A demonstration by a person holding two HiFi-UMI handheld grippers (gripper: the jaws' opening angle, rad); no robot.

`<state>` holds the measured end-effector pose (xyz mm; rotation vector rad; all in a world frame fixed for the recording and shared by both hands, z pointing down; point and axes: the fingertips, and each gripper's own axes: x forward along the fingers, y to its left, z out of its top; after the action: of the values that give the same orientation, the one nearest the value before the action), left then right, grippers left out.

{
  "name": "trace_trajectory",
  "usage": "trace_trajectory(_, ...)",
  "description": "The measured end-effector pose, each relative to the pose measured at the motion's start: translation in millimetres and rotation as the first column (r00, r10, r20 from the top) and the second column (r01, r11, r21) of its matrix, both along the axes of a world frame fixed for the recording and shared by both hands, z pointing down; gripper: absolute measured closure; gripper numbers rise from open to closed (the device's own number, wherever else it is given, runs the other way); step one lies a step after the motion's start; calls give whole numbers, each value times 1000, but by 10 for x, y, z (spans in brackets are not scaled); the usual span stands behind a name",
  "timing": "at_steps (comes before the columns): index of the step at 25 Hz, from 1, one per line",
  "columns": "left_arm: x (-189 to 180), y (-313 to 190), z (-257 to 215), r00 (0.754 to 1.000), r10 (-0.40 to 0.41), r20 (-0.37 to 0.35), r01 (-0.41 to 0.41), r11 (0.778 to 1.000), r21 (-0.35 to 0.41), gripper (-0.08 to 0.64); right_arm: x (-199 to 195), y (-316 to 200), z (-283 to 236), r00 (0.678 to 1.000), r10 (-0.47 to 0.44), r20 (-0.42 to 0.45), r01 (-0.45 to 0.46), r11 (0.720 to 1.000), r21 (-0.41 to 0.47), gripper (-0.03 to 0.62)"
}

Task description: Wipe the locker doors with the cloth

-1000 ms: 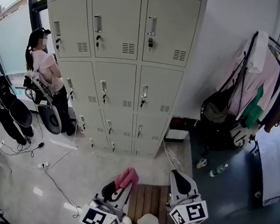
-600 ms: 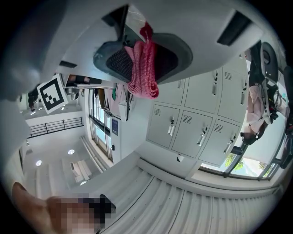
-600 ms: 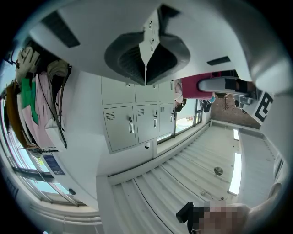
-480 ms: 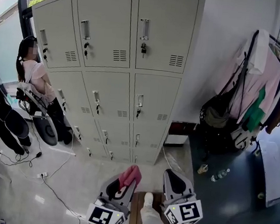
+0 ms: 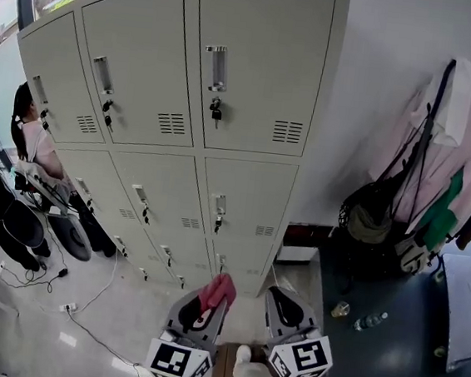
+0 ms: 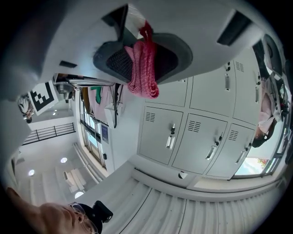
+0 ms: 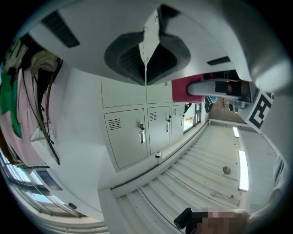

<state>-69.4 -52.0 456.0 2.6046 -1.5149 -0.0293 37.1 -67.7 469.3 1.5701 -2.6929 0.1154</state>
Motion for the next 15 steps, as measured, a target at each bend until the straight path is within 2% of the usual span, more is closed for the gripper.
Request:
trace_trajectory(4,144,-475,-115,999,-43,9,43,999,5,439,163,-480,-90,1000,-22,2,22,1000,2,591)
trace_trajectory(7,256,-779,-231,999,-42,11,41,999,28,439,215,-807,-228,999,-39,4,39,999,12,591)
trace_trajectory(11,280,-1111,-407,997,-63,33,61,996,60,439,144,-1183,-443,997,-74,-11,75,996,48,591)
trace_trajectory(15,248,-1384,-555,998,-66,13,65,995,76,439,13,-1493,-637,995,-97,-11,98,992,79,591)
